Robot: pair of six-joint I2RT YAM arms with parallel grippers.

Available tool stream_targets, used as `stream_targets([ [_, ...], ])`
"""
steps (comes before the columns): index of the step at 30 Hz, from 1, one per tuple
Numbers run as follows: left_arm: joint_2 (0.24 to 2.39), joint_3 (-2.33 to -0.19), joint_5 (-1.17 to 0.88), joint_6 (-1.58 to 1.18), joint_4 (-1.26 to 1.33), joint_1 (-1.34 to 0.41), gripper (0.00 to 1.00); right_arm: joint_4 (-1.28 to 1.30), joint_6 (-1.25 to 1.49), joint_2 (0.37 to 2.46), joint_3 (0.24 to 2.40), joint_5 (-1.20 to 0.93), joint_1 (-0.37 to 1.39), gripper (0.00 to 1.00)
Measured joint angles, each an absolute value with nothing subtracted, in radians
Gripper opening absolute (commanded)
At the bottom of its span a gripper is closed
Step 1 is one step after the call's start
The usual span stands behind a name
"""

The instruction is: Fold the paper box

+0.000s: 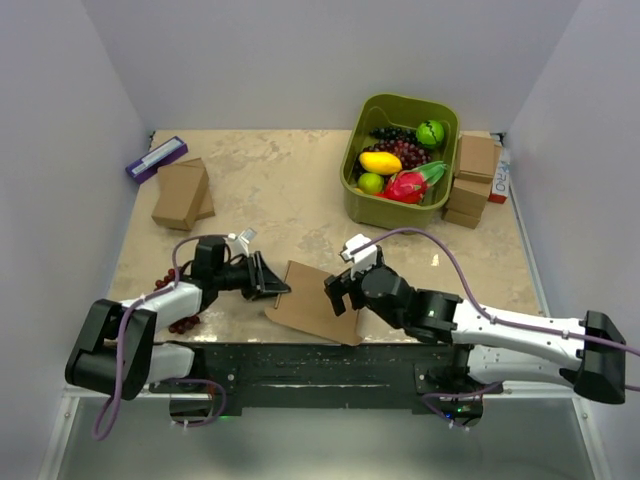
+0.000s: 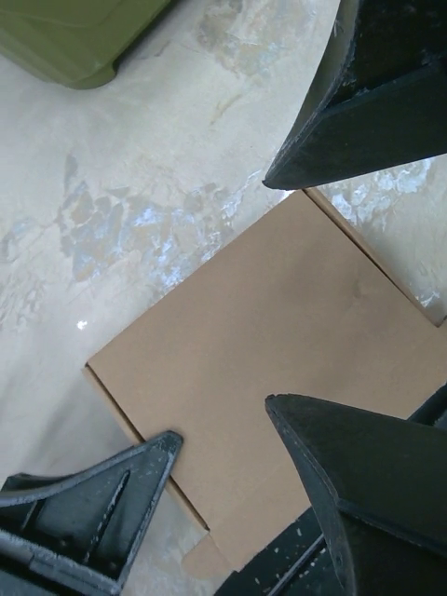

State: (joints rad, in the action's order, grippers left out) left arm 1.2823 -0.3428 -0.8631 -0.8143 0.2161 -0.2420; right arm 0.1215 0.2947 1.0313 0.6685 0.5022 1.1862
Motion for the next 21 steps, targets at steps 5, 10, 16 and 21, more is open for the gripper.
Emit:
stream_targets([
  [5,1.267,-0.342,-0.879,-0.829,0.184,-0.211,0.0,0.075,0.226,1.004,0.67,0.487,1.261,0.93],
  [10,1.271,-0.327,-0.901,-0.86,0.173,-0.189,0.0,0.067,0.168,1.137,0.728,0.53,1.454,0.92],
  [16,1.285,-0.321,-0.927,-0.906,0.175,-0.18,0.0,0.068,0.146,1.356,0.791,0.657,1.578,0.92],
  [21,1.287,-0.321,-0.949,-0.935,0.187,-0.178,0.0,0.093,0.165,1.501,0.8,0.794,1.577,0.88],
])
